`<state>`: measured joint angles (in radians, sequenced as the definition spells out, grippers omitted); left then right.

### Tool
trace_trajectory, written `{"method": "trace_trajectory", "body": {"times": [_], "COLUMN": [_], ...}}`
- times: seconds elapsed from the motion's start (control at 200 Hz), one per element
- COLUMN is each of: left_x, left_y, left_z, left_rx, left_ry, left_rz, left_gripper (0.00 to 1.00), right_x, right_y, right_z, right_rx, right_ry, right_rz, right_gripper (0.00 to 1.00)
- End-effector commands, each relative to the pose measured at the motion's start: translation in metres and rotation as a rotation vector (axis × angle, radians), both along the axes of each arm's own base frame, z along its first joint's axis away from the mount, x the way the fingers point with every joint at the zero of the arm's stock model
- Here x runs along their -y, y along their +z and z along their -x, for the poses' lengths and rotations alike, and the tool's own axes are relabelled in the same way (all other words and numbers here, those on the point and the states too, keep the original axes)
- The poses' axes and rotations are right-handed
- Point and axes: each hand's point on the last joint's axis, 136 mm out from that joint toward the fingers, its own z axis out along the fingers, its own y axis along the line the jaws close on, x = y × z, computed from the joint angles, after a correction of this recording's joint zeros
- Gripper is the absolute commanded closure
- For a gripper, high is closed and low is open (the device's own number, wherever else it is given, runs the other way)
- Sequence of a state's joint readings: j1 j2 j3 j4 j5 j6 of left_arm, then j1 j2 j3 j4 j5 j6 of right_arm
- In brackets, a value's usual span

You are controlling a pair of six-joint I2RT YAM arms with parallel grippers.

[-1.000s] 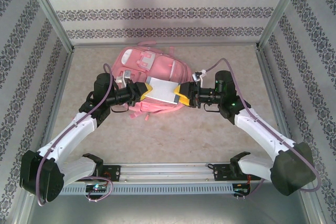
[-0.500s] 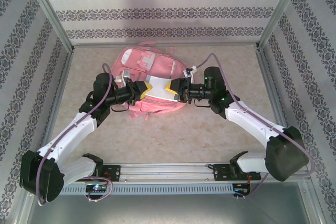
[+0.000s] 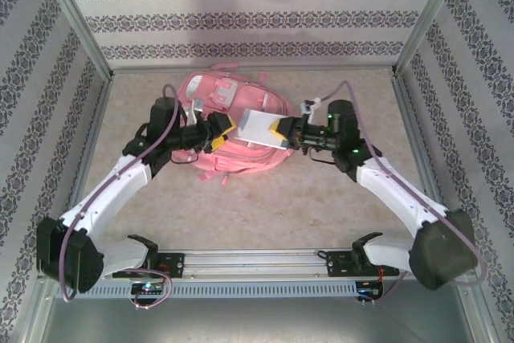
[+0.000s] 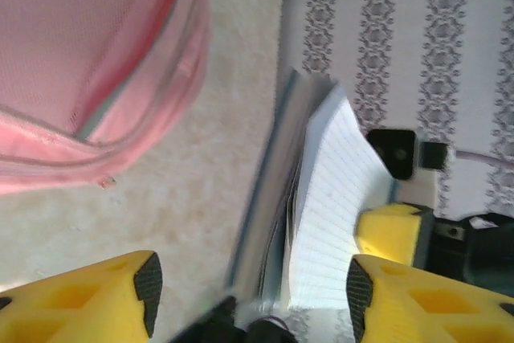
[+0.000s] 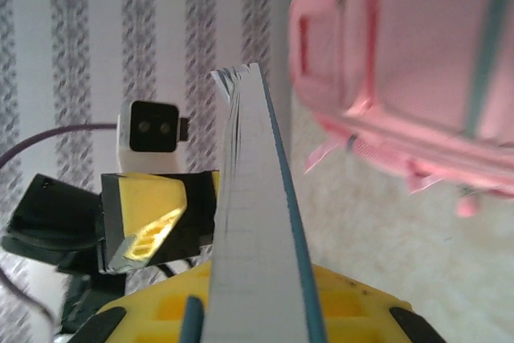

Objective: Pack the student bag

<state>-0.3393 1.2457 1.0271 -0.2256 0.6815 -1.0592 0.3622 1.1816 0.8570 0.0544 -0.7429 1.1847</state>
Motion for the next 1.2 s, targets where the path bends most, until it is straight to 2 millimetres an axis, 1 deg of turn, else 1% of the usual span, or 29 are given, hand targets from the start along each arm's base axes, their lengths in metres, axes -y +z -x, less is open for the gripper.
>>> {"method": "trace_trajectory", "body": {"times": [0.0,0.075,0.165,0.225,0.275,0.38,0.4,0.475,0.56,0.63,0.71,0.799,0.849,0.894,0.939,0.989,1.039,1.194], "left_x": [-0.013,-0.007,0.007,0.020,0.031,0.047,0.052,0.063,0.074,0.082,0.092,0.101,0.104,0.104,0.103,0.101,0.095,0.072], "left_y": [-0.038,-0.048,-0.053,-0.058,-0.063,-0.076,-0.077,-0.089,-0.105,-0.113,-0.115,-0.120,-0.122,-0.124,-0.122,-0.112,-0.098,-0.043], "left_z": [-0.006,-0.022,-0.043,-0.058,-0.071,-0.095,-0.098,-0.110,-0.119,-0.123,-0.127,-0.129,-0.130,-0.130,-0.131,-0.131,-0.132,-0.124], "left_rx": [-0.037,-0.036,0.003,0.019,0.022,0.007,0.013,0.010,-0.017,-0.022,-0.012,-0.011,-0.012,-0.016,-0.013,0.003,0.033,0.115], "left_ry": [-0.053,-0.092,-0.155,-0.198,-0.230,-0.270,-0.279,-0.307,-0.337,-0.355,-0.368,-0.380,-0.387,-0.387,-0.386,-0.378,-0.357,-0.290], "left_rz": [-0.269,-0.337,-0.410,-0.445,-0.464,-0.495,-0.497,-0.516,-0.528,-0.527,-0.516,-0.511,-0.512,-0.519,-0.523,-0.533,-0.554,-0.576], "left_gripper": [0.35,0.36,0.39,0.42,0.44,0.49,0.49,0.53,0.56,0.58,0.61,0.69,0.77,0.89,1.00,1.00,1.00,1.00], "right_x": [0.041,0.066,0.091,0.107,0.119,0.122,0.123,0.127,0.131,0.132,0.132,0.131,0.131,0.132,0.132,0.134,0.136,0.136], "right_y": [-0.017,-0.020,-0.018,-0.022,-0.028,-0.028,-0.028,-0.029,-0.034,-0.038,-0.043,-0.049,-0.050,-0.051,-0.051,-0.050,-0.048,-0.044], "right_z": [0.016,0.025,0.034,0.041,0.047,0.055,0.057,0.062,0.068,0.070,0.071,0.070,0.069,0.068,0.067,0.064,0.061,0.049], "right_rx": [0.041,0.055,0.096,0.099,0.067,0.055,0.054,0.052,0.032,0.026,0.018,0.013,0.019,0.020,0.026,0.033,0.043,0.050], "right_ry": [-0.071,-0.130,-0.199,-0.236,-0.258,-0.242,-0.244,-0.246,-0.244,-0.239,-0.234,-0.231,-0.232,-0.235,-0.238,-0.247,-0.256,-0.286], "right_rz": [0.262,0.435,0.548,0.623,0.659,0.624,0.626,0.637,0.647,0.650,0.652,0.650,0.651,0.657,0.664,0.676,0.687,0.684], "right_gripper": [1.00,1.00,1.00,1.00,1.00,1.00,1.00,1.00,1.00,1.00,1.00,1.00,1.00,1.00,1.00,1.00,1.00,1.00]}}
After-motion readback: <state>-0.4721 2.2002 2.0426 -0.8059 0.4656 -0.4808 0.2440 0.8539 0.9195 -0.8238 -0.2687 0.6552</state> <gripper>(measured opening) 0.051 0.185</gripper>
